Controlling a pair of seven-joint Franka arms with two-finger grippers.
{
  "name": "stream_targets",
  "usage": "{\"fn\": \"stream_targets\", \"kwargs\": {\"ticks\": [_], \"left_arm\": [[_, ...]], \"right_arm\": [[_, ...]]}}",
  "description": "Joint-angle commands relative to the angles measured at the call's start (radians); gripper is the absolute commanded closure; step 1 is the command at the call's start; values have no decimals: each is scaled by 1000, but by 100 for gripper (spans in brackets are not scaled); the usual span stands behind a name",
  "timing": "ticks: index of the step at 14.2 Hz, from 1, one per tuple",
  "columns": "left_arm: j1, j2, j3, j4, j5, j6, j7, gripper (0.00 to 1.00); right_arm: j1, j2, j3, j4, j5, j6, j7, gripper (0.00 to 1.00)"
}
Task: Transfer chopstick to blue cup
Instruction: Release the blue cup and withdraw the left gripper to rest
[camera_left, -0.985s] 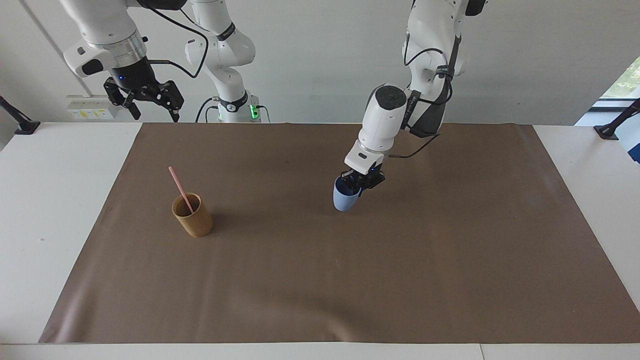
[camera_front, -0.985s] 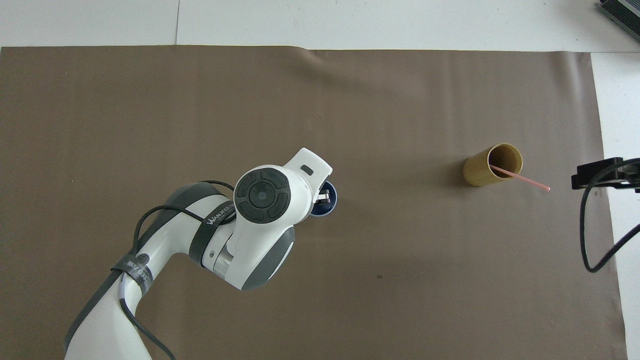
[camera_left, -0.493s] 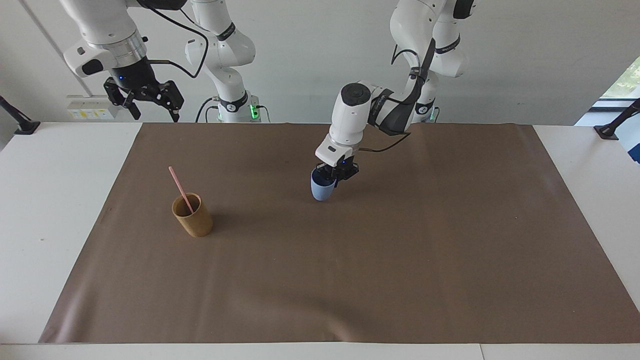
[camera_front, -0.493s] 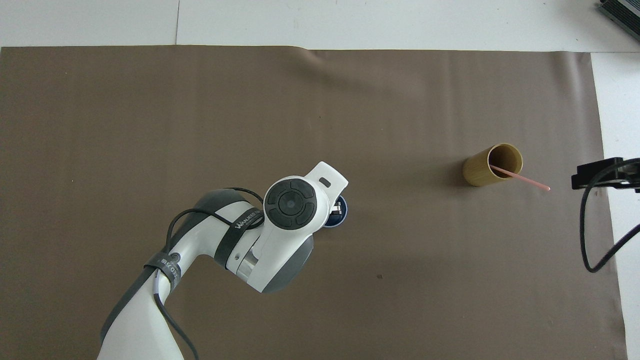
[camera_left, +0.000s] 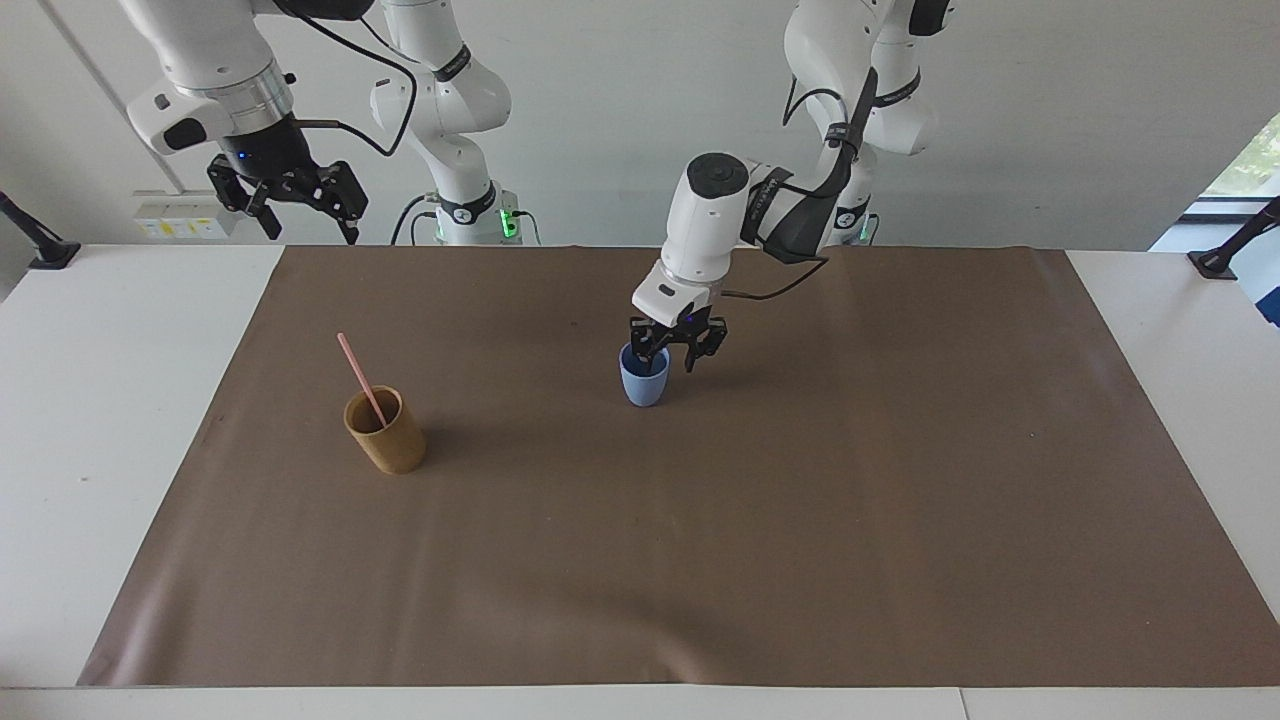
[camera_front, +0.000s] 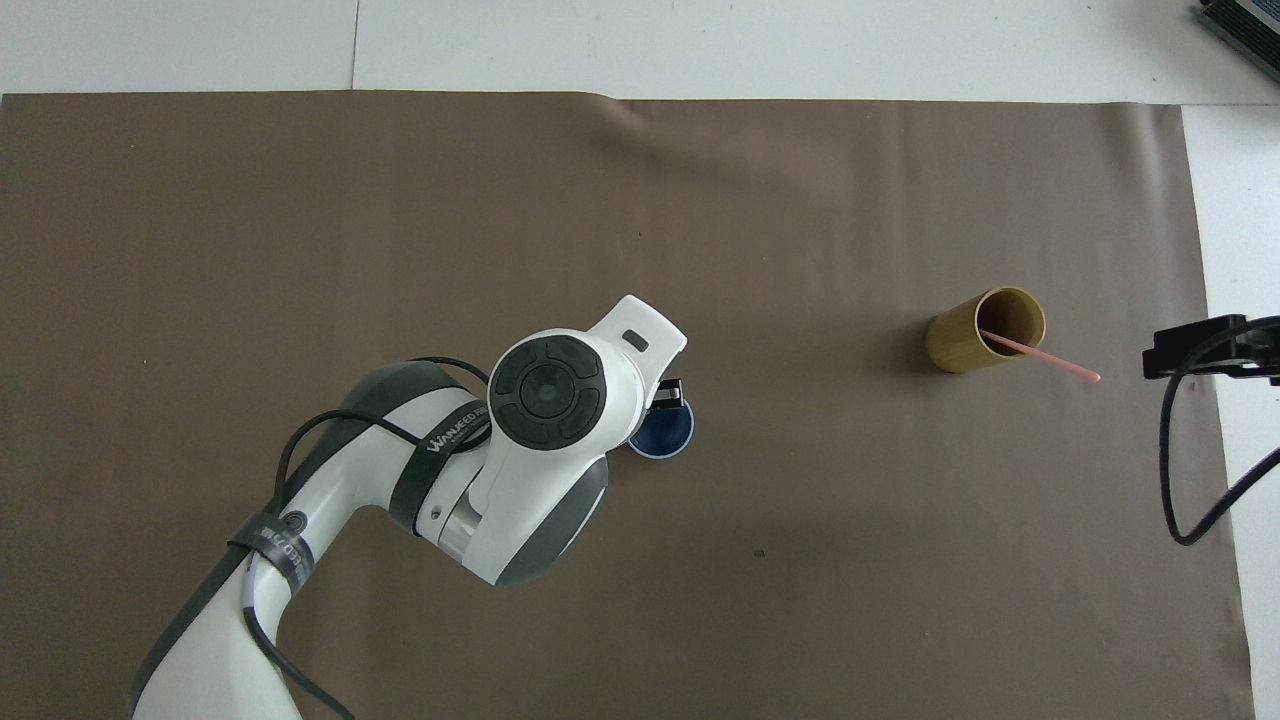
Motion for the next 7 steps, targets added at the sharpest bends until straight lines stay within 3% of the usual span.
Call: {"fn": "stream_targets", "kwargs": {"ticks": [1,4,7], "left_arm": [[75,-109,-1,-27,14,-132,100,0],[192,-201,1,-64,14,-220,292,0],[327,-239,2,-50,14,-296,549,0]], "right_arm": [[-10,-17,5,-12,2,-10,3,0],[-10,-17,5,-12,2,-10,3,0],[-10,-17,5,-12,4,-10,0,0]]}}
